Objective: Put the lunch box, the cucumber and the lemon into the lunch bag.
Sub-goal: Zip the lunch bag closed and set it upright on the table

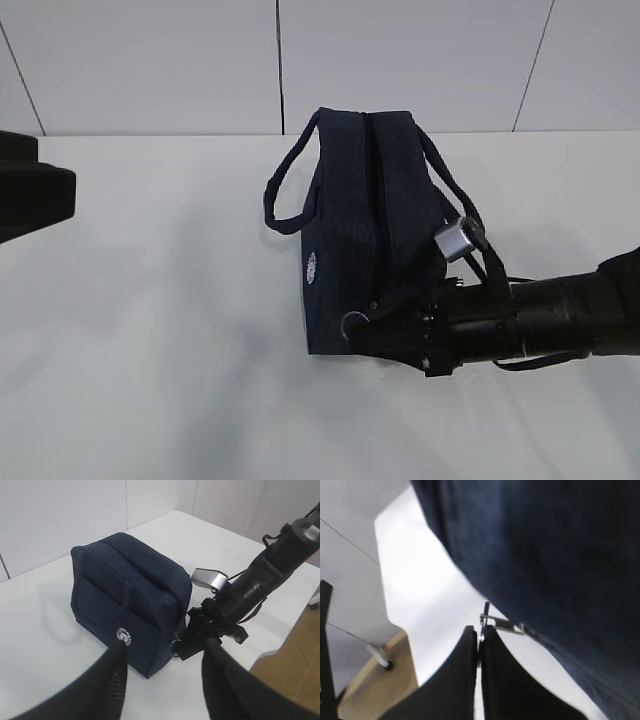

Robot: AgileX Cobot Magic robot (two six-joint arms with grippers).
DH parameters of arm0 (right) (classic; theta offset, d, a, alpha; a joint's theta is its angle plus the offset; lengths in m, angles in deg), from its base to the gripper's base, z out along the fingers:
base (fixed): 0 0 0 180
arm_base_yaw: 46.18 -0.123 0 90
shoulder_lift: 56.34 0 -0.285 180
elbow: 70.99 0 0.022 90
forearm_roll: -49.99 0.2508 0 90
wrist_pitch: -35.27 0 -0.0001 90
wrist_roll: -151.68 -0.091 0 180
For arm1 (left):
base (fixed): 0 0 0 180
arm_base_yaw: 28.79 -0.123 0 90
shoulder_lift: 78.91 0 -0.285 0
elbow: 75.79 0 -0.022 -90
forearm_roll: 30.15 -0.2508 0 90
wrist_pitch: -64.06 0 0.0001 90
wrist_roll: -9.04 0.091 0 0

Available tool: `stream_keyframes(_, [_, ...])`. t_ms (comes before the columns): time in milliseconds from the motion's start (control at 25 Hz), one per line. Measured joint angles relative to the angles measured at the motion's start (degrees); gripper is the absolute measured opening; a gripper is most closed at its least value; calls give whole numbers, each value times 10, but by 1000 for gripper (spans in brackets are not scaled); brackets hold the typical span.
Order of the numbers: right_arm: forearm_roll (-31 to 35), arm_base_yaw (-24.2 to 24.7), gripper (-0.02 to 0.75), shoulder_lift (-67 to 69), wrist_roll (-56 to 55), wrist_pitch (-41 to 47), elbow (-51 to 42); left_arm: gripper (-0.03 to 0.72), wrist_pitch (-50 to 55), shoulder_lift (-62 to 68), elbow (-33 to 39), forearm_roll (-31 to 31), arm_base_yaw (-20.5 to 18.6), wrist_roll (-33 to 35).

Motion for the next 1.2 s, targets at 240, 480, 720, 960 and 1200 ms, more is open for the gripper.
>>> stream_keyframes(240, [-24, 0, 7, -24, -52, 5, 0, 344, 0, 0, 0, 0, 0, 0])
stream_keyframes(480, [-64, 0, 7, -68, -96, 5, 0, 341, 0, 0, 0, 0, 0, 0])
stream_keyframes(720, [-88, 0, 7, -112, -133, 5, 0, 341, 0, 0, 0, 0, 0, 0])
stream_keyframes(960, [-98, 0, 7, -153, -156, 5, 0, 340, 0, 0, 0, 0, 0, 0])
stream_keyframes(1200, [-106, 0, 7, -199, -171, 5, 0, 340, 0, 0, 0, 0, 0, 0])
